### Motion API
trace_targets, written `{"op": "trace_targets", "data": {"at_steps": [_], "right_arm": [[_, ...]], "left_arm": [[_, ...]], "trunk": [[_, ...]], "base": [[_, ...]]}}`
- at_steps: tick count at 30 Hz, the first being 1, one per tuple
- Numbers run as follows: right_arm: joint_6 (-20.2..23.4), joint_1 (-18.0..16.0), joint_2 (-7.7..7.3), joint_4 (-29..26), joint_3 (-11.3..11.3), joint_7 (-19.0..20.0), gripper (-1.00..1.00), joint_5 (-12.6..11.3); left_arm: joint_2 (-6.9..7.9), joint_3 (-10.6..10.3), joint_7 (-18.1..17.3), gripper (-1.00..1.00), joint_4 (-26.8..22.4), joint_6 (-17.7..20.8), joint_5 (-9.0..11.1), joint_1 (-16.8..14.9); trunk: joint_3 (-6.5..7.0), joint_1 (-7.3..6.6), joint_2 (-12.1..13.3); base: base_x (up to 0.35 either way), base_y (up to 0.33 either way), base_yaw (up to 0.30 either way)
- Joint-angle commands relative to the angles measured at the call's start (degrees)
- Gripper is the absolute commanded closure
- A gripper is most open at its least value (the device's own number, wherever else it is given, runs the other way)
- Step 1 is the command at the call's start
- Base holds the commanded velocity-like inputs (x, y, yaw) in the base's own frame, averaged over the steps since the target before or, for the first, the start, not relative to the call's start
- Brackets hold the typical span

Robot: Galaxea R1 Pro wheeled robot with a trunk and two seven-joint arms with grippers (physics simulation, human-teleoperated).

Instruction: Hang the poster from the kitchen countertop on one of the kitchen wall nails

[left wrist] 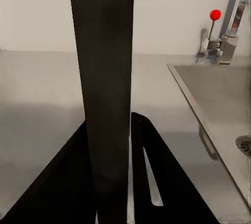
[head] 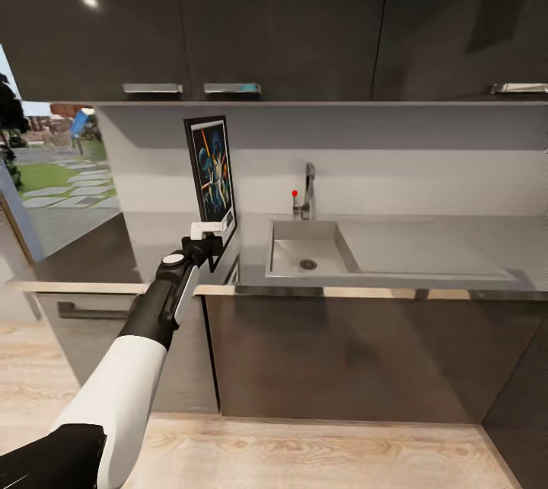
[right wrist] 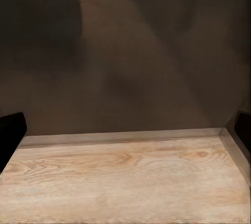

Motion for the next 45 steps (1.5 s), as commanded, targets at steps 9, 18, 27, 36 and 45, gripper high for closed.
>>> {"op": "trace_targets", "data": {"at_steps": [9,18,27,36,45], "right_arm": [[0.0,0.0,0.00,-0.1,0.0,-0.2,-1.00,0.0],[0.0,0.0,0.00,0.0,0.0,-0.2,-1.00,0.0],[0.0,0.0,0.00,0.0,0.1,-0.2,-1.00,0.0],[0.0,0.0,0.00,0.0,0.1,-0.2,-1.00,0.0],[0.0,0.0,0.00,0.0,0.1,-0.2,-1.00,0.0]], "left_arm": [[-0.05,0.1,0.0,1.00,-0.1,0.3,-0.4,0.0],[-0.07,0.0,0.0,1.00,-0.1,0.3,-0.4,0.0],[-0.21,-0.2,-3.4,1.00,-0.6,0.3,-0.4,0.0],[-0.15,-0.1,-23.3,1.00,-6.1,3.9,-0.4,0.2],[0.30,-0.1,-42.6,1.00,-6.7,4.4,-0.8,0.2]], "trunk": [[-0.05,-0.03,0.0],[-0.05,-0.03,0.0],[-0.05,-0.03,0.0],[-0.05,-0.03,0.0],[-0.05,-0.03,0.0]], "base": [[-0.339,0.000,0.000],[-0.339,0.000,0.000],[-0.233,0.000,0.000],[-0.016,0.000,0.000],[0.000,0.000,0.000]]}}
